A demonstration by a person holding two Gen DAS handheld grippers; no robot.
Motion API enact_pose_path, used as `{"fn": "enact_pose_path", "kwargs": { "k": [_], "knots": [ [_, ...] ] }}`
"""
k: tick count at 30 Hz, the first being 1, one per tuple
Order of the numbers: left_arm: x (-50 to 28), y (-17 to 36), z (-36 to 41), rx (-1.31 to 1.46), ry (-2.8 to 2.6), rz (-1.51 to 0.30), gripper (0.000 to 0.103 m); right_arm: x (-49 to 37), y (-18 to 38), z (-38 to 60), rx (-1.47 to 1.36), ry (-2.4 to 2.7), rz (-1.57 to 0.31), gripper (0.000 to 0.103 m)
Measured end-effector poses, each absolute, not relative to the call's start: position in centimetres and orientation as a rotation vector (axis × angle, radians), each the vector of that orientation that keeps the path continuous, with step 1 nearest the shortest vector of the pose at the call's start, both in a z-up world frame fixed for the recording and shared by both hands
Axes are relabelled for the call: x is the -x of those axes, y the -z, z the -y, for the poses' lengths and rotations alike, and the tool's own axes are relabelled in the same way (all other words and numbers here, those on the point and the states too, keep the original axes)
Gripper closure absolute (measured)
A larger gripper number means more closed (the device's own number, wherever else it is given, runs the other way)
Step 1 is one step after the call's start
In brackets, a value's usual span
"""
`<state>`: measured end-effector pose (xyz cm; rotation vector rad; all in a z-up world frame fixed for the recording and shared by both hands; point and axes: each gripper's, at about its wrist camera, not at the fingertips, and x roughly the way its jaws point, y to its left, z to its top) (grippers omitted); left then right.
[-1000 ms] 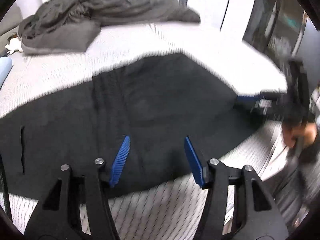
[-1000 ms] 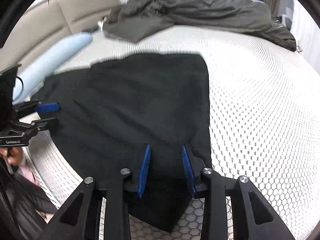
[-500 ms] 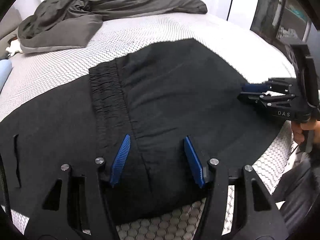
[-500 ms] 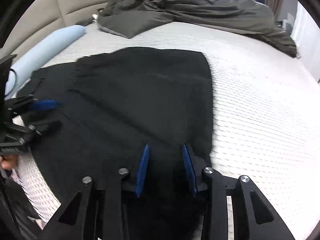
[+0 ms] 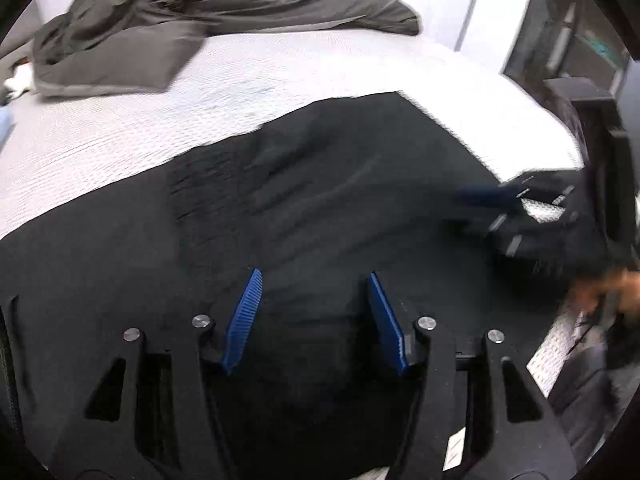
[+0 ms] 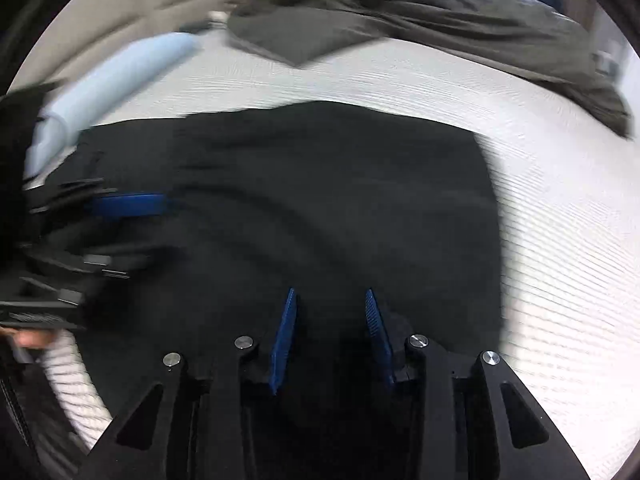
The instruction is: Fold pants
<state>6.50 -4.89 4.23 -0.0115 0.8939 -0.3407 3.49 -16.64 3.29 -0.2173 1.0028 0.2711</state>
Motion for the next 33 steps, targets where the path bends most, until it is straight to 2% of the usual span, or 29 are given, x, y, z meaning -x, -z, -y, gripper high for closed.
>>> {"fn": "enact_pose_path", "kwargs": {
  "k": [4,6,8,12,16,18,19,23,27,31,33],
  "knots": [
    [-6.1,-5.4,3.9,0.063,0.299,-0.874,0.05,-3.7,-4.1,20.6,0.135,-0.138,-0.986,0.067],
    [-6.5,-6.3,4.1,0.066,0.281,-0.83,0.05,-3.2,-5.8,20.1,0.113,-0.129,-0.896,0.066],
    [-7.8,-6.7,4.7,0.096,0.273,-0.808,0.05,-2.9,-6.8,19.2,0.107,-0.174,-0.844,0.061],
    [-10.6,-4.5,5.9,0.065,0.235,-0.88,0.05,-6.4,-4.3,15.3,0.069,-0.29,-0.936,0.06],
    [-10.5,-4.2,5.2,0.044,0.249,-0.892,0.05,-6.8,-2.4,14.4,0.217,-0.304,-0.959,0.06],
    [-9.9,-4.1,4.4,0.058,0.243,-0.894,0.045,-7.0,-2.5,15.6,0.244,-0.26,-0.964,0.06],
    [-9.5,-4.0,4.1,0.074,0.237,-0.9,0.039,-7.3,-2.5,17.3,0.245,-0.171,-0.962,0.06],
    [-8.9,-5.4,4.2,0.077,0.203,-0.872,0.044,-7.6,-3.4,20.3,0.102,-0.113,-0.939,0.06],
    [-9.5,-7.1,5.6,0.066,0.196,-0.777,0.044,-7.7,-4.5,19.0,0.054,-0.157,-0.88,0.059],
    [-12.6,-4.6,6.4,0.068,0.179,-0.888,0.044,-9.5,-3.2,14.8,0.019,-0.251,-0.923,0.059],
    [-12.8,-3.9,5.9,0.068,0.183,-0.885,0.044,-9.6,-2.2,12.8,0.102,-0.228,-0.957,0.06]
  ]
}}
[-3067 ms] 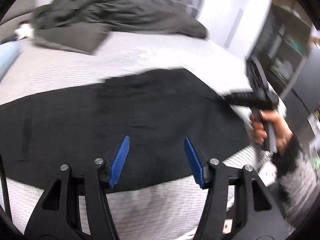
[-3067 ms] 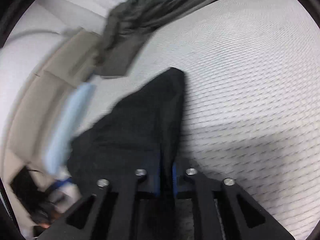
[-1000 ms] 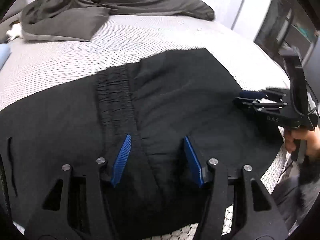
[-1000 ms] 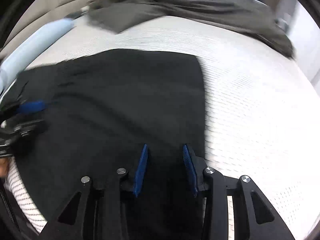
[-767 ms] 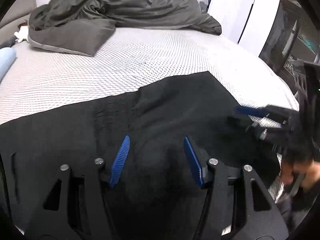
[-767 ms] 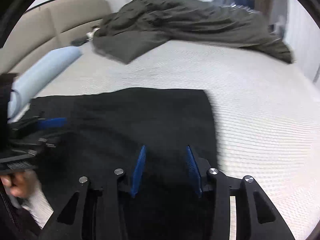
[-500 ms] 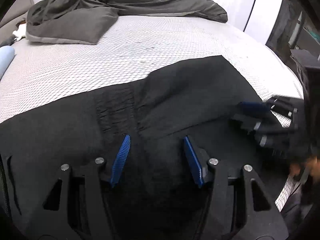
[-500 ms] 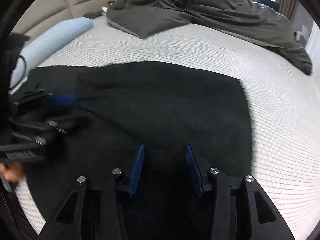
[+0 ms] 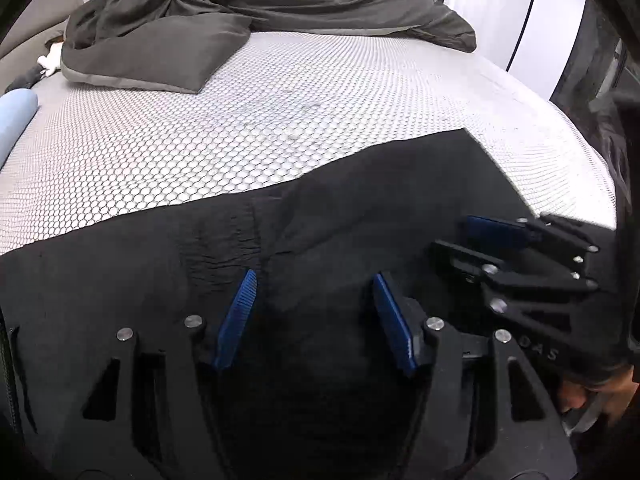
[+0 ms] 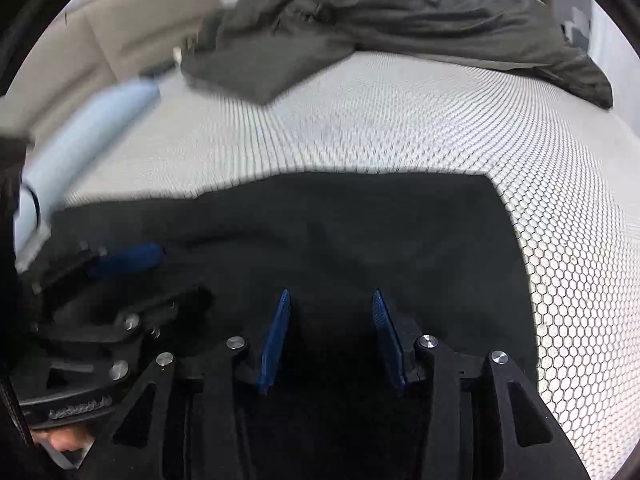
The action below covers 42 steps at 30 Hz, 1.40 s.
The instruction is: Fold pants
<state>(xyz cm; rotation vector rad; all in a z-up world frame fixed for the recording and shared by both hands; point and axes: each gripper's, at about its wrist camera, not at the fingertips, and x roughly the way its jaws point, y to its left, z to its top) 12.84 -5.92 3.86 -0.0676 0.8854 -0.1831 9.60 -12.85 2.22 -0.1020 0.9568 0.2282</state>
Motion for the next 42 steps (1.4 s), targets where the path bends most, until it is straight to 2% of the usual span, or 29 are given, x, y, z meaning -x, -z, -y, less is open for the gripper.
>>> {"fn": "enact_pose_path", "kwargs": {
  "k": [2,4,11,14,18,21,24,26,27,28,32,34,35,36,38,40,42],
  "knots": [
    [-12.3,-4.1,5.3,0.051,0.199,-0.885,0.044,-9.4,-2.2,12.3,0.193,-0.214,-0.956,0.06],
    [-11.3,-4.0,4.3,0.028,0.173,-0.901,0.034,-8.9,-2.4,14.9,0.234,-0.107,-0.956,0.059],
    [-5.6,-6.1,-0.1,0.125,0.17,-0.839,0.035,-4.7,-5.3,22.2,0.061,-0.055,-0.891,0.059],
    [-3.6,-7.1,2.5,0.108,0.287,-0.801,0.035,-2.6,-6.2,21.2,-0.045,-0.166,-0.876,0.059],
    [-3.5,-5.9,7.6,-0.036,0.367,-0.825,0.035,-3.1,-4.0,14.6,0.027,-0.367,-0.936,0.058],
    [-3.5,-3.5,7.6,-0.076,0.34,-0.903,0.036,-2.8,-1.7,11.6,0.218,-0.334,-0.938,0.059],
    [-1.8,-3.7,5.7,-0.098,0.316,-0.902,0.036,-2.1,-2.0,15.0,0.237,-0.259,-0.94,0.057],
    [-0.2,-4.0,3.3,-0.032,0.294,-0.888,0.036,-1.2,-2.1,18.3,0.212,-0.203,-0.949,0.054],
    [0.3,-3.9,2.2,0.003,0.282,-0.888,0.036,-0.8,-2.2,20.5,0.145,-0.186,-0.957,0.04],
    [0.9,-4.0,0.8,0.054,0.266,-0.892,0.036,-0.1,-2.4,22.1,0.072,-0.181,-0.962,0.037],
    [4.5,-4.3,-7.1,0.388,0.116,-0.831,0.036,-0.3,-4.3,27.3,-0.18,-0.206,-0.932,0.037],
    [6.7,-4.4,-11.1,0.553,0.02,-0.781,0.036,-0.7,-5.0,28.1,-0.236,-0.2,-0.888,0.034],
    [7.5,-4.4,-12.7,0.61,-0.022,-0.762,0.035,-1.0,-5.1,28.2,-0.257,-0.204,-0.881,0.028],
    [8.2,-4.4,-14.1,0.652,-0.068,-0.747,0.033,-1.2,-5.0,28.3,-0.285,-0.207,-0.874,0.024],
    [9.4,-4.1,-16.8,0.731,-0.161,-0.714,0.017,-1.4,-4.8,28.6,-0.302,-0.208,-0.884,0.023],
    [9.7,-2.5,-20.2,0.83,-0.246,-0.696,0.012,-2.3,-4.7,29.4,-0.295,-0.204,-0.901,0.023],
    [9.4,-0.7,-23.0,0.927,-0.258,-0.691,0.012,-2.4,-4.3,28.6,-0.269,-0.197,-0.909,0.023]
  ]
}}
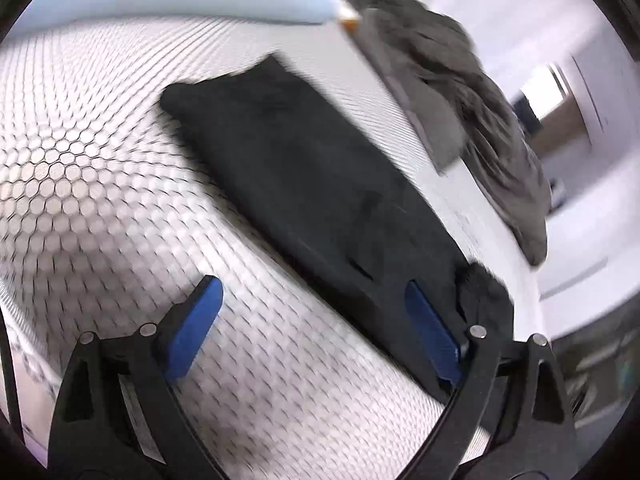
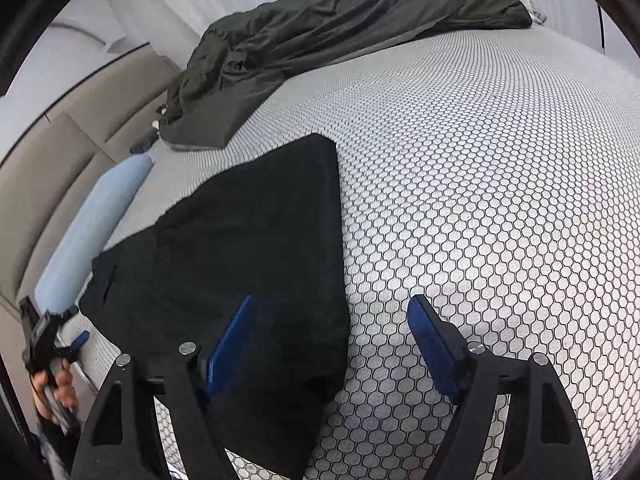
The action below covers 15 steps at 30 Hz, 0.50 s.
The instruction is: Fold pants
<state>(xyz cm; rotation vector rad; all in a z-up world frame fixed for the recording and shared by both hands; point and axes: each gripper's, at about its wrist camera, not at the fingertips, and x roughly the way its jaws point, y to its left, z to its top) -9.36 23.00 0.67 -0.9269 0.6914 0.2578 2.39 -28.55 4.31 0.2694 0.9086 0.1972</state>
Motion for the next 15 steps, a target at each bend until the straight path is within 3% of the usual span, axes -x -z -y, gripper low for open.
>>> {"fn": "enact_pose_path", "kwargs": {
  "k": [4,6,7,8,9,15],
  "knots": [
    [7.7,-0.6,-26.3,1.022,-0.296,-0.615,0.012,-1.0,-4.0,26.9,-0.211,-0.204,-0.905,0.022],
    [6.7,-0.9,-27.4,1.007,-0.327,-0.595,0.028,-1.2,-3.8,26.2,-0.202,-0.211,-0.906,0.022],
    [6.2,-0.6,-27.9,1.016,-0.366,-0.618,0.054,-1.5,-3.6,25.8,-0.199,-0.213,-0.908,0.022],
    [5.8,-0.2,-28.1,1.025,-0.392,-0.632,0.091,-2.2,-3.3,24.8,-0.196,-0.214,-0.911,0.022],
    [5.5,0.0,-28.4,1.019,-0.409,-0.639,0.098,-2.3,-3.1,24.6,-0.192,-0.214,-0.913,0.022],
    [5.1,-5.7,-24.0,0.727,-0.451,-0.543,0.103,-2.0,-3.7,25.2,-0.199,-0.213,-0.9,0.022]
  ]
}}
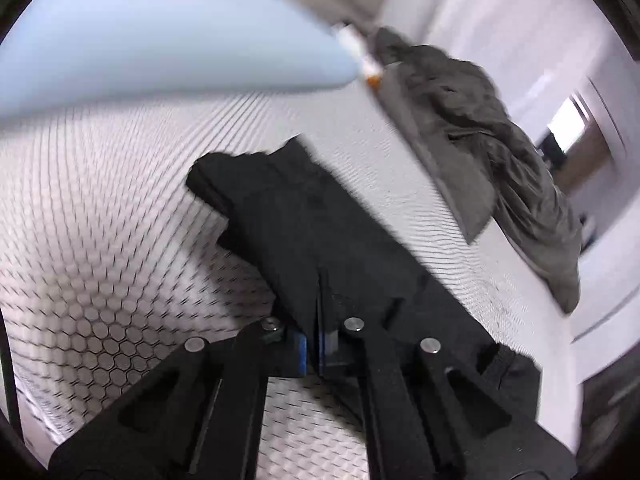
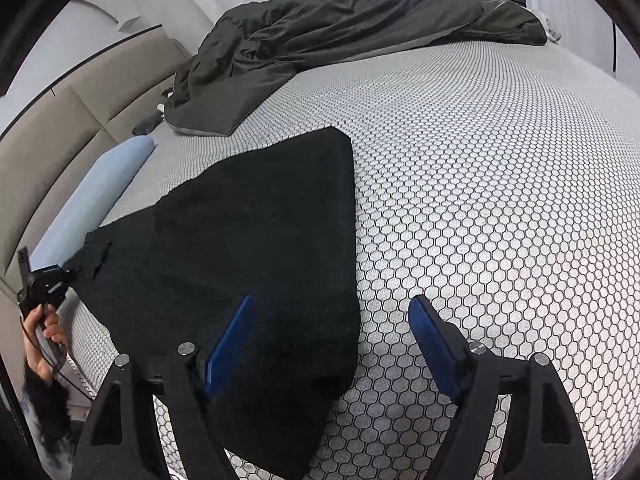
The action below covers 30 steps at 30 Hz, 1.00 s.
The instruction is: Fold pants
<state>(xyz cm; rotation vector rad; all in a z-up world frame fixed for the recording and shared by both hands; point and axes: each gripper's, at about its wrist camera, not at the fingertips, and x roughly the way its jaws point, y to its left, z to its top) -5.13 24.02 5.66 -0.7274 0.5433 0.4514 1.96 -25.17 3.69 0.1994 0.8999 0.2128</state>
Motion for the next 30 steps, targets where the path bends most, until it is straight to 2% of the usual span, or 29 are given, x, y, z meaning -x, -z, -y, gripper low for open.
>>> {"fn": "enact_pose_path", "kwargs": {
  "k": [7,10,12,15,16,17,18,21,25,27,28,30],
  "knots": [
    [4.0,-16.7,-13.2,0.476,-0.226,-0.447,0.103,-1.2,-4.9,25.9,-0.204,-0.203,-0.861,0.022],
    [2.2,-20.3,-5.1,0.37,-0.058,-0.452,0.103,-1.1,-5.3,26.6,-0.21,-0.183,-0.847,0.022],
    [1.2,-21.3,0.5,0.326,0.063,-0.478,0.103,-1.1,-5.5,27.2,-0.22,-0.16,-0.84,0.022],
    [-0.3,-19.6,8.2,0.295,0.277,-0.576,0.099,-1.2,-5.5,28.4,-0.249,-0.135,-0.838,0.022],
    [-1.0,-18.4,10.3,0.283,0.347,-0.629,0.085,-1.2,-5.5,28.8,-0.258,-0.126,-0.836,0.022],
    [-1.8,-15.9,13.4,0.256,0.484,-0.741,0.061,-1.3,-5.5,29.1,-0.262,-0.118,-0.835,0.022],
    [-2.3,-13.8,15.3,0.23,0.568,-0.832,0.054,-1.4,-5.5,29.6,-0.27,-0.102,-0.836,0.022],
    [-1.8,-9.0,17.7,0.132,0.592,-0.961,0.054,-1.6,-5.2,30.5,-0.286,-0.07,-0.843,0.022],
    [-0.3,-10.0,15.4,0.103,0.572,-0.915,0.053,-2.0,-4.8,31.1,-0.301,-0.064,-0.868,0.022],
    [0.7,-12.1,13.1,0.077,0.48,-0.815,0.044,-2.1,-4.8,30.9,-0.337,-0.116,-0.877,0.022],
    [1.1,-12.6,11.7,0.081,0.417,-0.762,0.03,-2.1,-4.7,30.7,-0.366,-0.155,-0.883,0.022],
    [0.7,-12.8,9.3,0.143,0.333,-0.696,0.027,-2.0,-4.8,30.2,-0.453,-0.267,-0.894,0.022]
  ]
}}
